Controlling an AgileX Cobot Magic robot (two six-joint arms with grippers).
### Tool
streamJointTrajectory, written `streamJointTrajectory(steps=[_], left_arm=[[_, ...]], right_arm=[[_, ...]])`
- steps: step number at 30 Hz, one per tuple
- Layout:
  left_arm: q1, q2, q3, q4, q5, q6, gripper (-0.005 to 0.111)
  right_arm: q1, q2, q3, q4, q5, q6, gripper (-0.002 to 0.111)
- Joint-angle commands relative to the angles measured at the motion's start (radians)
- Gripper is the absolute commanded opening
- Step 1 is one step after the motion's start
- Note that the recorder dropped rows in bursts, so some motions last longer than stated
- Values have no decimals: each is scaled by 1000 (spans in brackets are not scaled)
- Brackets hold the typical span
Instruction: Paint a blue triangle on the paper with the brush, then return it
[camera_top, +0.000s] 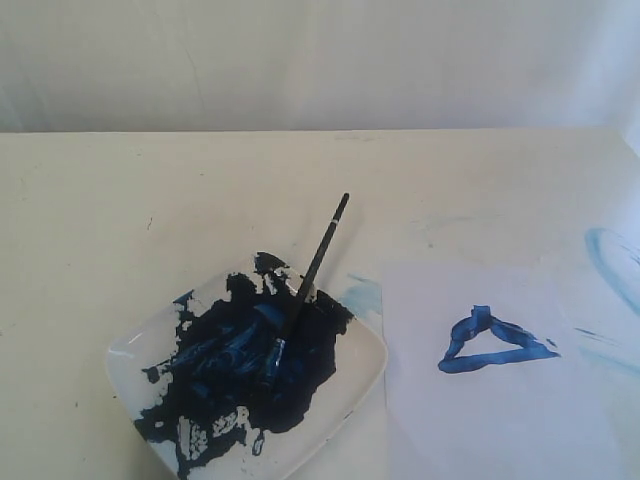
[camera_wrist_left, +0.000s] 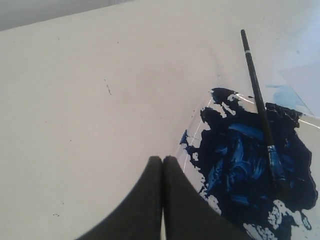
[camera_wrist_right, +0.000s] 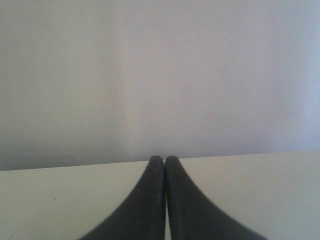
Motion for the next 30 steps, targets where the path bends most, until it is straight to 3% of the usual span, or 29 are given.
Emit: streamJointTrajectory(steps=[1, 7, 18, 24, 28, 30], left_arm=[[51, -254, 24, 12, 9, 3, 0], [133, -678, 87, 72, -74, 41, 0], [131, -655, 373, 61, -141, -39, 0], [131, -654, 554, 74, -300, -239, 0], [131, -655, 636, 276, -304, -509, 0], [131, -666, 636, 375, -153, -574, 0]], right_arm=[[-5, -3, 5, -6, 12, -12, 0], [-5, -3, 5, -6, 12, -12, 0], [-5, -3, 5, -6, 7, -12, 0], [-5, -3, 5, -6, 7, -12, 0], [-5, -3, 5, -6, 7, -12, 0], [-5, -3, 5, -6, 7, -12, 0]])
